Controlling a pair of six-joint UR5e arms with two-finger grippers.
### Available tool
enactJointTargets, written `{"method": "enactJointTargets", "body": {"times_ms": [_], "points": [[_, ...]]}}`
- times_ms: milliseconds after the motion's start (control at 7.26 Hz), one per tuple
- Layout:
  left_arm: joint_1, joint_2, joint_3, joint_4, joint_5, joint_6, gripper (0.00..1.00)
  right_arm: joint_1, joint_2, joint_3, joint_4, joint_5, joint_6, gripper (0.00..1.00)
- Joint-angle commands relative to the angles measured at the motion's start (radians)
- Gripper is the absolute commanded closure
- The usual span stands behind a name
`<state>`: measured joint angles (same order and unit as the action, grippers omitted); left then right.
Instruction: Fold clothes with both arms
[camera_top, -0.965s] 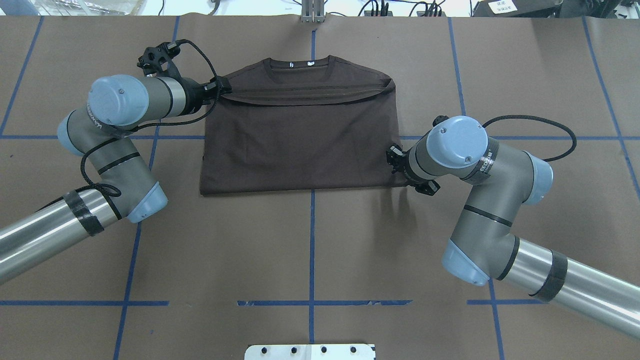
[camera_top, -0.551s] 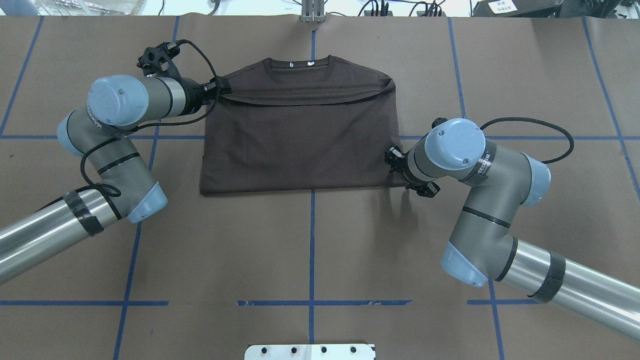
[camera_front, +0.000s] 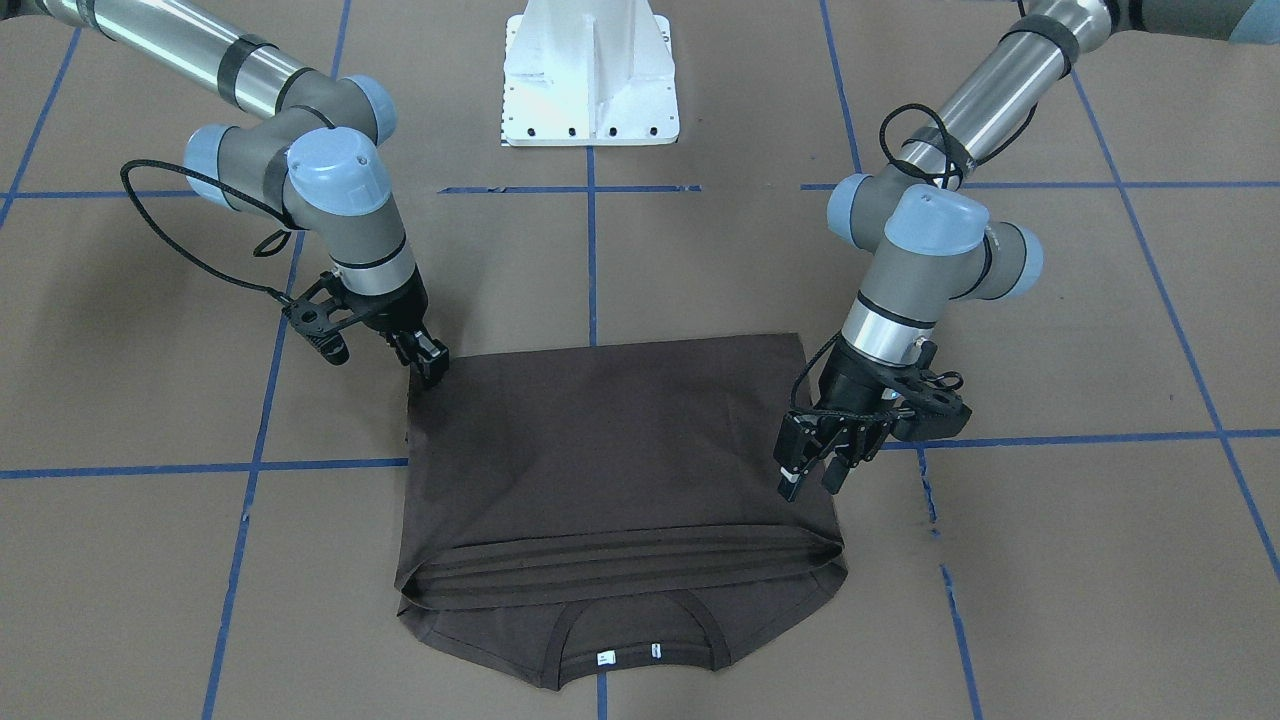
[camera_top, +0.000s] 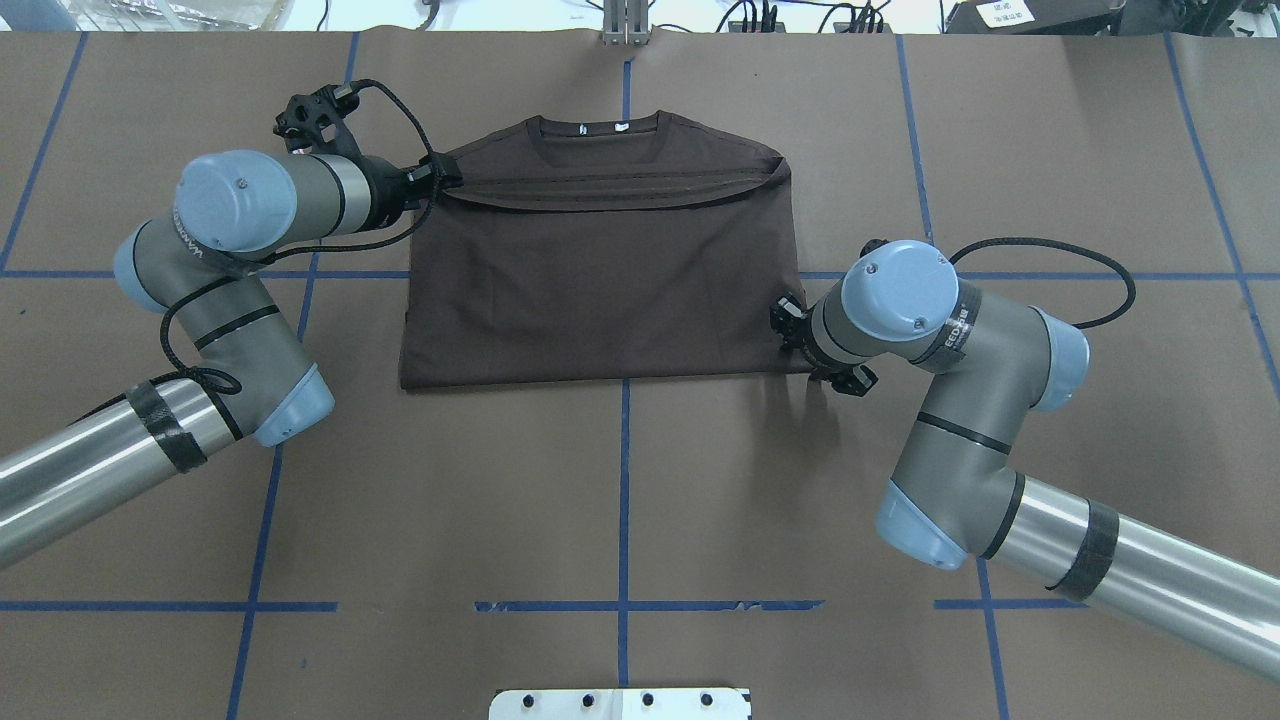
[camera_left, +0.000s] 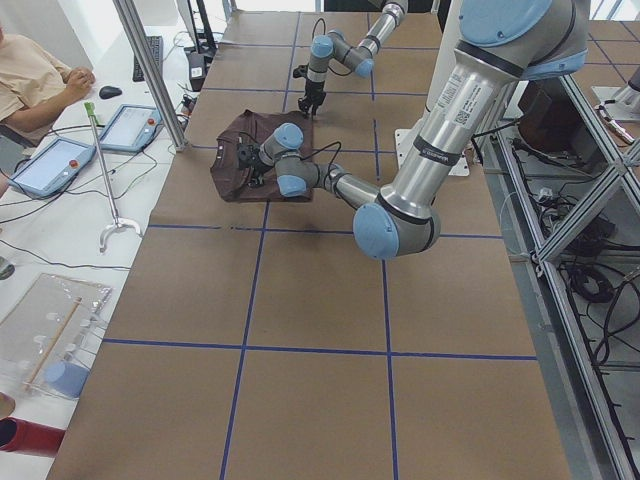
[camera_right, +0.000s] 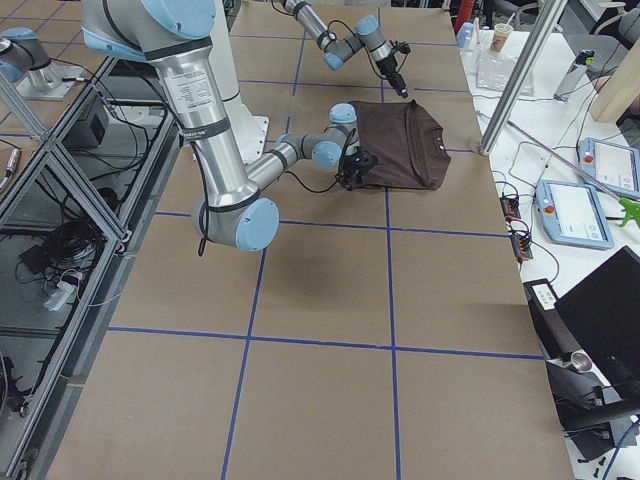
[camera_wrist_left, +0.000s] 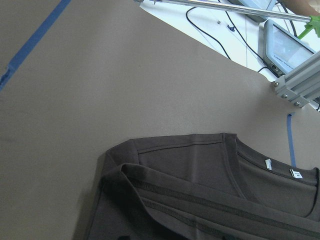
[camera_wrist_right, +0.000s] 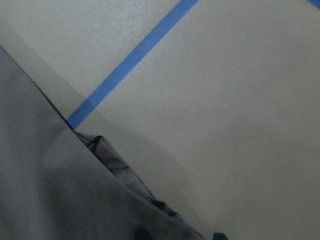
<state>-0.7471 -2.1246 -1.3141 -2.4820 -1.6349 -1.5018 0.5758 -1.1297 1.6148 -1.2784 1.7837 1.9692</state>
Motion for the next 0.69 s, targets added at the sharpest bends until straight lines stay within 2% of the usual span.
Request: {"method": "enactJointTargets", "body": {"times_ms": [0, 551], "points": [[0.002, 0.0, 0.001, 0.0, 0.0, 0.0, 0.3, -0.001, -0.001, -0.003, -0.001, 0.013, -0.01, 1.0], [0.002, 0.0, 0.015, -0.002, 0.001, 0.0, 0.3, -0.001, 0.002, 0.007, -0.004, 0.009, -0.055, 1.0]]}}
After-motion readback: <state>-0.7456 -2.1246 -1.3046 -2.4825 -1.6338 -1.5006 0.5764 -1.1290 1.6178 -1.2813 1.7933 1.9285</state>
